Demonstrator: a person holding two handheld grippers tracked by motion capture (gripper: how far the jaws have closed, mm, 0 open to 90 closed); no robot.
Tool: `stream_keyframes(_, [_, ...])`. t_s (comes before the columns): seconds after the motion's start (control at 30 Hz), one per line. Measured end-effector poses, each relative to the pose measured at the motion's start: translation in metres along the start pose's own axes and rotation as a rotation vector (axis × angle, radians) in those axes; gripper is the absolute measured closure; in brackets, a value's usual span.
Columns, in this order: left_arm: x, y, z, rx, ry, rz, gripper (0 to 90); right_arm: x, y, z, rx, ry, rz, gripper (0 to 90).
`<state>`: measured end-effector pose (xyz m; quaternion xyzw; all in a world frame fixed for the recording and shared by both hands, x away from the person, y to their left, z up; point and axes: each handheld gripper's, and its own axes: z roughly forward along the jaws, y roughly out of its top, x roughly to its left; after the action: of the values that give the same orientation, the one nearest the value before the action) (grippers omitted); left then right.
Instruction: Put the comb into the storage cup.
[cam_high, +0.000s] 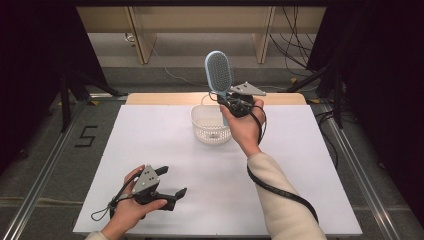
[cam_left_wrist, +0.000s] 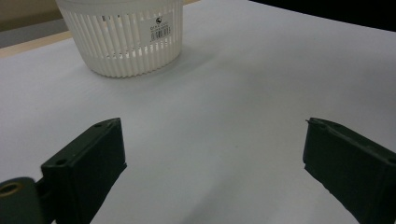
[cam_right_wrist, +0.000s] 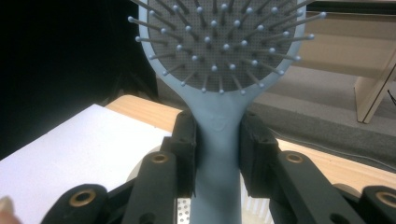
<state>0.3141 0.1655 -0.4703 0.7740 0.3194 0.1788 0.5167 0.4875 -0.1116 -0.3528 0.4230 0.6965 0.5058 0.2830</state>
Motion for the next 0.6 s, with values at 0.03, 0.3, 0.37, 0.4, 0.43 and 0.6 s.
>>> stream_keyframes(0.03, [0.0,0.0,0.0,0.0,0.0,0.0,5.2,0.0001,0.0001,0.0002,0.0,0.0,0.0,70.3])
stream_keyframes(0.3, [0.0001,0.0,-0.0001,0.0,0.0,-0.001,5.3,0.001,0.0018,0.0018,0.001,0.001,-0.004,70.3])
stream_keyframes(0.37, [0.0001,0.0001,-0.0001,-0.001,0.0,-0.001,5.3,0.0013,0.0023,0.0024,0.002,0.003,-0.006,70.3])
stream_keyframes(0.4, [0.0001,0.0001,-0.0001,-0.001,0.0,-0.001,5.3,0.0016,0.0025,0.0027,0.001,0.003,-0.005,70.3])
stream_keyframes(0.43, [-0.0001,0.0001,-0.0001,-0.001,-0.001,-0.002,5.3,0.0019,0.0028,0.003,0.0,0.003,-0.004,70.3])
stream_keyframes(0.6, [0.0002,0.0002,-0.0002,-0.001,0.001,0.001,5.3,0.0029,0.0042,0.0037,-0.002,0.006,-0.007,70.3])
